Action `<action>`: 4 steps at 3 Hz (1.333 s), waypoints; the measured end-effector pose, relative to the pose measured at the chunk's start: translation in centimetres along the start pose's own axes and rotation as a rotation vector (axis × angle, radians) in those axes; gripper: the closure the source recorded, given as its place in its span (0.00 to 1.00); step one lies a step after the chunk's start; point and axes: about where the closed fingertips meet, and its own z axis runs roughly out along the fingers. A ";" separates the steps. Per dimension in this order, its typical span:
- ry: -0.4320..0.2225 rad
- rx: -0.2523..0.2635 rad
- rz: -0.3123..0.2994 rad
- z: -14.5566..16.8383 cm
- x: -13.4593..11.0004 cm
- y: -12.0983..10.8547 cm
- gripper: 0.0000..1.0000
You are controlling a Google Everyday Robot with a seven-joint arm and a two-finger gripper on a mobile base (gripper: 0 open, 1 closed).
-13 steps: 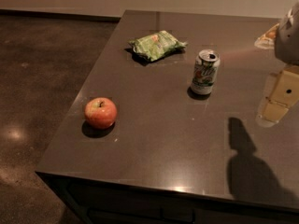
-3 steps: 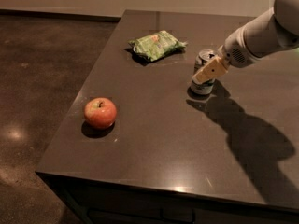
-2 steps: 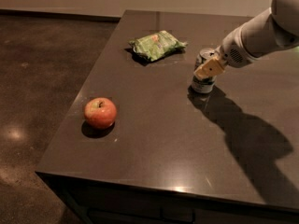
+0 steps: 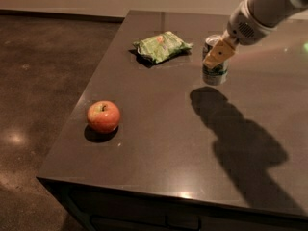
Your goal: Knock 7up can over
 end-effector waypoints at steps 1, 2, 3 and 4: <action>0.128 -0.003 -0.038 -1.4 -0.3 -0.6 1.00; 0.281 -0.051 -0.076 -2.2 1.0 0.2 1.00; 0.387 -0.094 -0.113 -1.9 2.2 1.1 1.00; 0.433 -0.136 -0.142 -0.9 3.1 1.9 1.00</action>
Offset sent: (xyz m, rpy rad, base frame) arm -0.0551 -0.0310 0.0127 -0.3925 0.4036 0.0631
